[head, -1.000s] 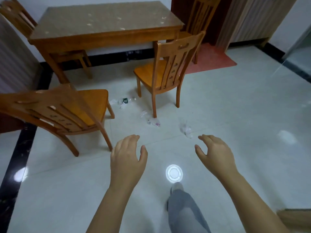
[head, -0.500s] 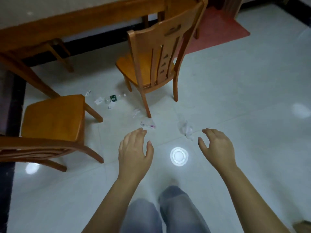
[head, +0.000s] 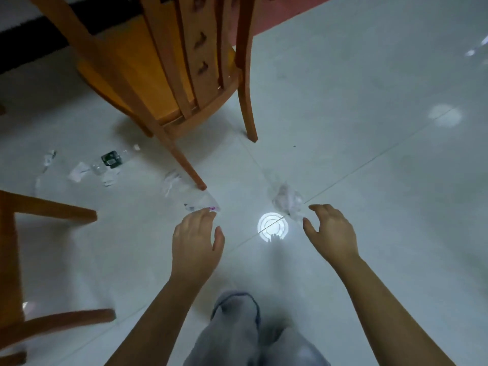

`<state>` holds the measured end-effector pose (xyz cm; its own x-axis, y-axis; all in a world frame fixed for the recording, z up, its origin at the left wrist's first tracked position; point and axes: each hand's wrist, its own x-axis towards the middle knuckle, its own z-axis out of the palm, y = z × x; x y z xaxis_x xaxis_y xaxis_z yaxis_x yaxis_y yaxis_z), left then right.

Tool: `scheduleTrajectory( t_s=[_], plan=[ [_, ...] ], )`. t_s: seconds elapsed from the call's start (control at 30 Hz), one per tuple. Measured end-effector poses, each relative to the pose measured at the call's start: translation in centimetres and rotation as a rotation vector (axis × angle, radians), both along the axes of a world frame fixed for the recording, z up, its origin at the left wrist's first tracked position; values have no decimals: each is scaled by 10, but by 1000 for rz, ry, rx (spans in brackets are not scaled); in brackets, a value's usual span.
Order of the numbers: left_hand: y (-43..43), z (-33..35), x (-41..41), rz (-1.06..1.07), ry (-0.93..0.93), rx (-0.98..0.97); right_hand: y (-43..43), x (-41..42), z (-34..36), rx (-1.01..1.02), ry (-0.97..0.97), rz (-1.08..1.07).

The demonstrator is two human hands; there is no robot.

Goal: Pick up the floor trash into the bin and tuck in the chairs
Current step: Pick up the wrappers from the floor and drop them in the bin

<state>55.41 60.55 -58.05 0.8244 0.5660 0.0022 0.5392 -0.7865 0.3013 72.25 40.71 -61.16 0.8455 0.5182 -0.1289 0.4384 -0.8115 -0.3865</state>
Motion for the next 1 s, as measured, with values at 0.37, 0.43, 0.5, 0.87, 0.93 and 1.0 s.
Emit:
scheduleTrajectory(
  t_s=[0.37, 0.43, 0.5, 0.87, 0.93, 1.0],
  plan=[
    [70, -237, 50, -69, -19, 30, 42, 52, -257, 76, 275, -315],
    [80, -262, 50, -57, -25, 41, 50, 59, -284, 86, 236, -325],
    [88, -280, 49, -60, -48, 49, 56, 68, -305, 76, 172, -314],
    [109, -344, 22, -57, -82, 103, 68, 87, -382, -67, 91, -231],
    [109, -349, 21, -47, -84, 107, 71, 87, -386, 11, 97, -217],
    [109, -354, 22, -40, -85, 106, 76, 87, -386, 64, 105, -186]
  ],
)
